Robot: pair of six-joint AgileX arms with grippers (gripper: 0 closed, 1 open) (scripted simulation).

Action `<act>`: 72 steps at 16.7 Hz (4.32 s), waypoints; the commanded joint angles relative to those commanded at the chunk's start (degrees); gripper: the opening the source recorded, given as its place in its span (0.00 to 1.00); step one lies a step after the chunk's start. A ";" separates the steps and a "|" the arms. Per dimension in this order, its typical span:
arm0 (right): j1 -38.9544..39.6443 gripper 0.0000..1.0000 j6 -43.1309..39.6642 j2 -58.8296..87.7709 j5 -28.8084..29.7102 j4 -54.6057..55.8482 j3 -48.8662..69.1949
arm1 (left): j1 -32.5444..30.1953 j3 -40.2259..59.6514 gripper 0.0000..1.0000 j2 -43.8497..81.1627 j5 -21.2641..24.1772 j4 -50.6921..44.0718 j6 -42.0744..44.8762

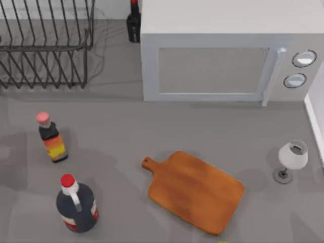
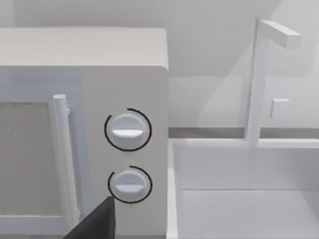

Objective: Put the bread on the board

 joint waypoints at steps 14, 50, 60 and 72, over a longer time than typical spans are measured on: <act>0.00 1.00 0.00 0.00 0.00 0.00 0.00 | -1.18 7.11 0.00 -3.94 -1.26 -8.68 -5.25; 0.00 1.00 0.00 0.00 0.00 0.00 0.00 | -64.51 27.93 0.00 15.70 -1.79 -12.35 -146.23; 0.00 1.00 0.00 0.00 0.00 0.00 0.00 | -65.58 27.71 0.00 16.23 -1.06 -12.51 -147.21; 0.00 1.00 0.00 0.00 0.00 0.00 0.00 | -65.79 23.15 0.00 17.48 -0.94 -5.64 -147.40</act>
